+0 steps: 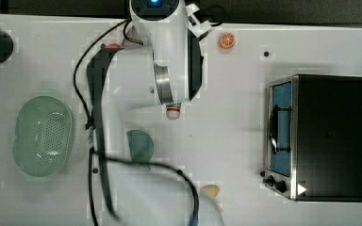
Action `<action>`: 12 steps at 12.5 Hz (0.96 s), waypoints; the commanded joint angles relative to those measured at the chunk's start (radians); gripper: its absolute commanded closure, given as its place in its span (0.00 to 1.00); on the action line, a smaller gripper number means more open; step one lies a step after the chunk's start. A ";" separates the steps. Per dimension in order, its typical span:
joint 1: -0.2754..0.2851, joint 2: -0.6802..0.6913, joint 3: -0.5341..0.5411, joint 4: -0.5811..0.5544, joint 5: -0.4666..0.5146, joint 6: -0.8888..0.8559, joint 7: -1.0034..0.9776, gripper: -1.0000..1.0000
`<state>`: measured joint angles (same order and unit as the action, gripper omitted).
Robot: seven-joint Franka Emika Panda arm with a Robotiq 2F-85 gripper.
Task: Pick ketchup from plate and place it on table.
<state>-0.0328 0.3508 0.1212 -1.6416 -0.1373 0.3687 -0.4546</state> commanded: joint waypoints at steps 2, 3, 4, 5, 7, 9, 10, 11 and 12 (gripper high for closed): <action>-0.041 -0.138 -0.027 -0.158 0.013 -0.035 0.250 0.40; -0.046 -0.177 -0.028 -0.216 0.014 -0.025 0.263 0.40; -0.052 -0.211 -0.029 -0.277 0.014 0.005 0.265 0.40; -0.058 -0.242 -0.033 -0.338 0.018 0.057 0.265 0.40; -0.065 -0.286 -0.049 -0.461 0.052 0.178 0.265 0.40; -0.070 -0.287 -0.062 -0.559 0.079 0.268 0.265 0.40; -0.071 -0.277 -0.067 -0.602 0.095 0.318 0.265 0.40; -0.073 -0.263 -0.070 -0.641 0.110 0.381 0.265 0.40; -0.073 -0.246 -0.073 -0.675 0.117 0.449 0.265 0.40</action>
<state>-0.0876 0.1164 0.0702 -2.3164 -0.0291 0.7690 -0.2382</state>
